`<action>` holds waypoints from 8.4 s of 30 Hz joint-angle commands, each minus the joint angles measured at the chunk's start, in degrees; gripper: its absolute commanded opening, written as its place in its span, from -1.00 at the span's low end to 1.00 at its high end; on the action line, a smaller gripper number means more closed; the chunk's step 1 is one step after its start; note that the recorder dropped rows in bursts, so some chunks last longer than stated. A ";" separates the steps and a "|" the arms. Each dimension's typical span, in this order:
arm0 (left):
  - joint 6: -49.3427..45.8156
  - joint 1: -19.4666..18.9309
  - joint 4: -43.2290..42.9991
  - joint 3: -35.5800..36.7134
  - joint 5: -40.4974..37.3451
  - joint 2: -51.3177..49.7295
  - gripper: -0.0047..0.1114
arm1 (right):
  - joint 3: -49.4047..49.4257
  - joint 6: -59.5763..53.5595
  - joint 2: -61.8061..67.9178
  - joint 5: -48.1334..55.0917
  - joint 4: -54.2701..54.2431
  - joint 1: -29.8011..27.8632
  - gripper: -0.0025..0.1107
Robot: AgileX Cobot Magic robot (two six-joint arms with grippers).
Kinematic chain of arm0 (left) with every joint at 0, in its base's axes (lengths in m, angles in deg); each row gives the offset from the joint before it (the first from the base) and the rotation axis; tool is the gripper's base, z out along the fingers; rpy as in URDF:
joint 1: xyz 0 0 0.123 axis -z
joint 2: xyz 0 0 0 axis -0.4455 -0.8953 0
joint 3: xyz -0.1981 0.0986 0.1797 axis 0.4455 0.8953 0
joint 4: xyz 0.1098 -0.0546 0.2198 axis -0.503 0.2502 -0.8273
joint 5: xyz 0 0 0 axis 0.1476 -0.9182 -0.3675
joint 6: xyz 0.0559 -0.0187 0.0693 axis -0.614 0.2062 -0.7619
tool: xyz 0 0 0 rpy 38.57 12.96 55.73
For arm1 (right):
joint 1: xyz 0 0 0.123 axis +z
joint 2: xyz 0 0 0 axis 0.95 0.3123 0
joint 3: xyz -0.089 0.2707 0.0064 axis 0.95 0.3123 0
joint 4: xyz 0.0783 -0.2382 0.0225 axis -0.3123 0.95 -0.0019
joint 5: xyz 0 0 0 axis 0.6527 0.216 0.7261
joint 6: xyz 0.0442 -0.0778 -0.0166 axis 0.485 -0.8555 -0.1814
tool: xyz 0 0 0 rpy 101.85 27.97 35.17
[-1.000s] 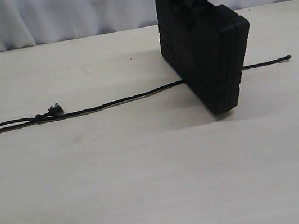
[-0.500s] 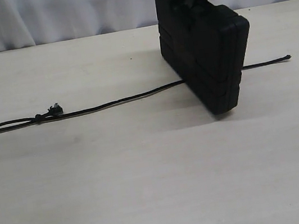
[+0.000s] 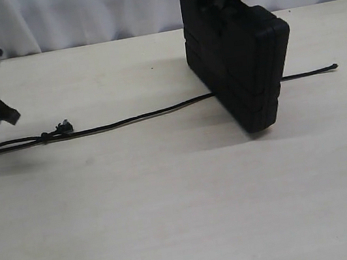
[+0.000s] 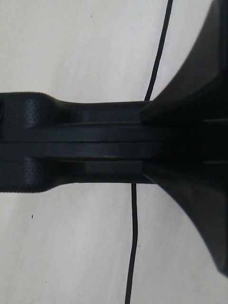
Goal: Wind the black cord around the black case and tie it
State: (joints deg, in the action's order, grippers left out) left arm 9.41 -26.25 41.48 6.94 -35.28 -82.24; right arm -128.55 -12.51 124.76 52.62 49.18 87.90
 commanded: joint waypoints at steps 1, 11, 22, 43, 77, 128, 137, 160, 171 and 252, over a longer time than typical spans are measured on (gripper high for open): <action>-23.88 -0.14 21.12 -5.92 -8.11 -5.85 -0.85 | 0.91 -1.03 1.02 1.88 -0.69 -0.01 -0.88; -37.32 1.82 13.25 -5.69 -5.98 -7.93 -0.01 | 0.91 -2.18 1.02 1.88 -0.69 -0.01 -0.88; -41.67 1.82 12.27 0.29 2.80 -8.44 -0.28 | 0.91 -2.69 1.02 1.88 -0.69 -0.01 -0.88; -18.08 6.40 66.83 1.72 -10.62 -12.53 0.06 | 0.91 -3.32 1.02 1.88 -0.54 -0.01 -0.88; -14.39 22.85 4.65 -10.18 -8.15 -14.60 -0.67 | 0.91 -3.74 1.02 1.88 -0.43 -0.01 -0.88; 4.82 8.92 17.89 2.43 13.03 -2.07 0.10 | 0.91 -4.04 1.02 1.88 -0.43 -0.01 -0.88; -49.61 12.69 10.88 2.43 -2.55 3.88 0.10 | 0.91 -4.04 1.02 1.88 -0.43 -0.01 -0.88; -83.63 17.84 -3.39 2.47 15.89 -7.07 0.10 | 0.91 -4.39 1.02 1.88 -0.43 -0.01 -0.88; -77.59 17.84 -2.91 2.47 12.52 -8.93 -0.76 | 0.91 -4.39 1.02 1.88 -0.43 -0.01 -0.88; -71.90 42.48 57.41 -5.89 85.51 -6.16 -0.92 | 0.91 -4.65 1.02 1.88 -1.74 -0.01 -0.88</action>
State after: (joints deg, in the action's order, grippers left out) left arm -61.42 16.67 93.59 2.45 48.32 -88.53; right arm -128.55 -16.49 124.76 52.49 48.62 87.90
